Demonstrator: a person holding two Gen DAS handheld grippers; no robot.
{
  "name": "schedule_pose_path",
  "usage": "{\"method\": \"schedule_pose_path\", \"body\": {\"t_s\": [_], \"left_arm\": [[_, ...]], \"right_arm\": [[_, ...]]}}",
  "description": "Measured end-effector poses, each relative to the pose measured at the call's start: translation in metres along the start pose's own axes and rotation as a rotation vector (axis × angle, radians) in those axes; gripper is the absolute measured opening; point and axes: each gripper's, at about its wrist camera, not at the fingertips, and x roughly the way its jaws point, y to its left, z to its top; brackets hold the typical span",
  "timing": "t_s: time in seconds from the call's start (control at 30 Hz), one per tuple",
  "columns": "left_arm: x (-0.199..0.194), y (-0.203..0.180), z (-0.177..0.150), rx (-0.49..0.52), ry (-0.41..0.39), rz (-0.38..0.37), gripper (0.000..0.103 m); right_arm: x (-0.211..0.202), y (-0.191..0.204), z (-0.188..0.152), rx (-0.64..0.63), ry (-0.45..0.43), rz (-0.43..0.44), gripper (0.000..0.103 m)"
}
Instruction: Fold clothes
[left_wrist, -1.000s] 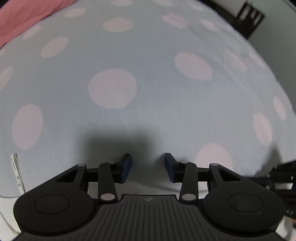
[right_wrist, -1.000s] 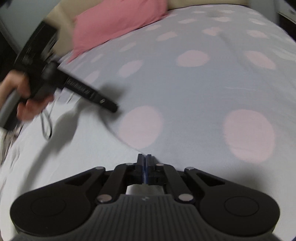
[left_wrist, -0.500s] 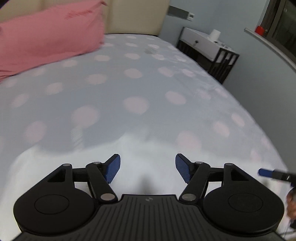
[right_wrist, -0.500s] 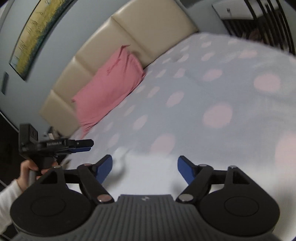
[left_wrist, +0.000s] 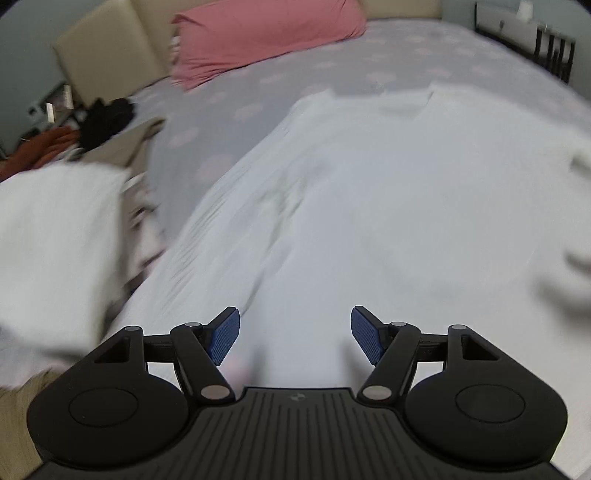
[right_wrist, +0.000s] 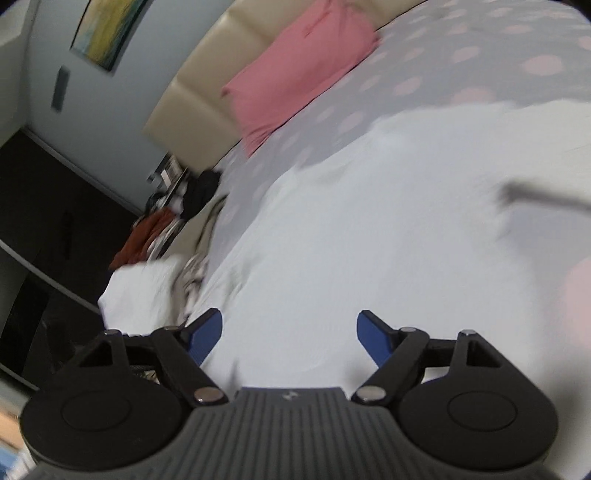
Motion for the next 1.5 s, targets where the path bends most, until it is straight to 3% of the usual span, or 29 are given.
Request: {"method": "schedule_pose_path", "body": {"t_s": [0.07,0.2,0.33,0.43,0.5,0.77,0.87,0.97,1.17,1.3,1.5], "left_arm": [[0.002,0.008,-0.019,0.001,-0.032,0.077,0.065],[0.012,0.040,-0.043,-0.101,-0.021,0.132,0.065],[0.022,0.093,-0.063,-0.326,0.028,0.187,0.065],[0.015,0.127,-0.075,-0.525,-0.001,0.215,0.065],[0.015,0.139,-0.084,-0.570,-0.024,0.188,0.065],[0.023,0.147,-0.086,-0.605,-0.029,0.027,0.065],[0.034,0.152,-0.086,-0.610,-0.009,0.076,0.065],[0.045,0.165,-0.090,-0.687,0.011,0.075,0.065],[0.056,0.181,-0.093,-0.809,0.000,0.025,0.065],[0.057,0.179,-0.093,-0.795,-0.021,0.043,0.065],[0.063,0.182,-0.090,-0.793,-0.031,0.040,0.058]], "right_arm": [[0.021,0.029,-0.018,-0.029,0.003,0.013,0.082],[0.065,0.076,-0.057,-0.073,0.041,0.028,0.082],[0.115,0.107,-0.076,-0.112,0.098,0.032,0.082],[0.150,0.126,-0.077,-0.124,0.125,0.052,0.082],[0.174,0.139,-0.077,-0.132,0.143,0.066,0.082],[0.246,0.179,-0.074,-0.168,0.175,0.093,0.082],[0.265,0.189,-0.070,-0.183,0.169,0.091,0.082],[0.283,0.200,-0.066,-0.198,0.163,0.090,0.083],[0.280,0.174,-0.082,-0.146,0.140,0.069,0.083],[0.271,0.161,-0.078,-0.125,0.139,0.050,0.083],[0.295,0.169,-0.029,-0.129,0.163,-0.008,0.083]]}}
